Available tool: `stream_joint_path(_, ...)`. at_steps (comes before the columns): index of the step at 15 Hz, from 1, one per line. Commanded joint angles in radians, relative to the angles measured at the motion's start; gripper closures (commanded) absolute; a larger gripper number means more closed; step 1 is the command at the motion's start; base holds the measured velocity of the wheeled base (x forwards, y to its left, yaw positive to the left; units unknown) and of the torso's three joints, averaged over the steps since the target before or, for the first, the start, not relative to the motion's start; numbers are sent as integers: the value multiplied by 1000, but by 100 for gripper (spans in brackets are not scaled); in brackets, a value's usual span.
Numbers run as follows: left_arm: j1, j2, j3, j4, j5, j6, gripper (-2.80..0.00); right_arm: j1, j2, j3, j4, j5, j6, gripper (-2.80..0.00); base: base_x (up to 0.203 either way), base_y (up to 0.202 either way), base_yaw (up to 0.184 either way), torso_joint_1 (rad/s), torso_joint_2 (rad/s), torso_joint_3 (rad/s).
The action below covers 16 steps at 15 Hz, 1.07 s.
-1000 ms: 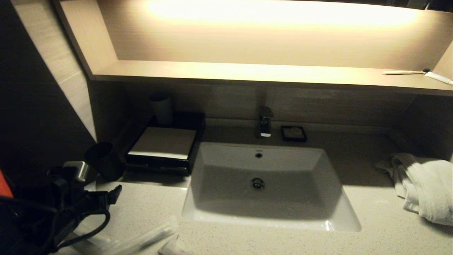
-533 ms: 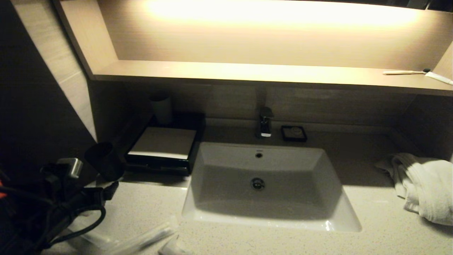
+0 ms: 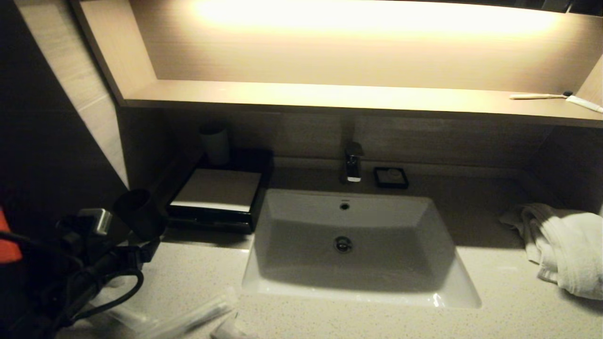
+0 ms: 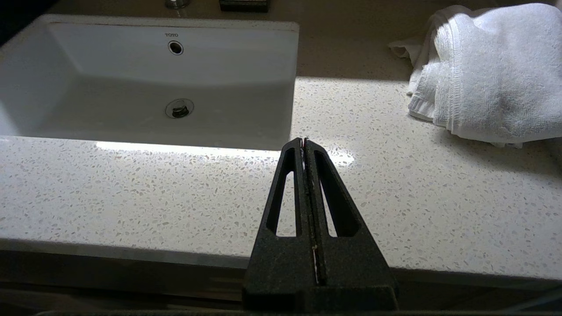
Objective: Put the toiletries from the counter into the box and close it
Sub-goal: Pick up the cup
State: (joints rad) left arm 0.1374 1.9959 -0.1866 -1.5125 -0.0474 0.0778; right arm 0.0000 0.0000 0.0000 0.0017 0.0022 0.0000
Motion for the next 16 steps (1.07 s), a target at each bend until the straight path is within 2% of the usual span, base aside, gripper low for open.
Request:
stream_joint_path(1, 0, 68, -2, -17, 2, 2, -280, 0, 0, 0, 0, 1, 0, 0, 0, 0, 0, 0, 0, 0)
stream_joint_path(16, -1, 73, -83, -18, -20, -21, -280, 0, 0, 0, 0, 1, 0, 0, 0, 0, 0, 0, 0, 0)
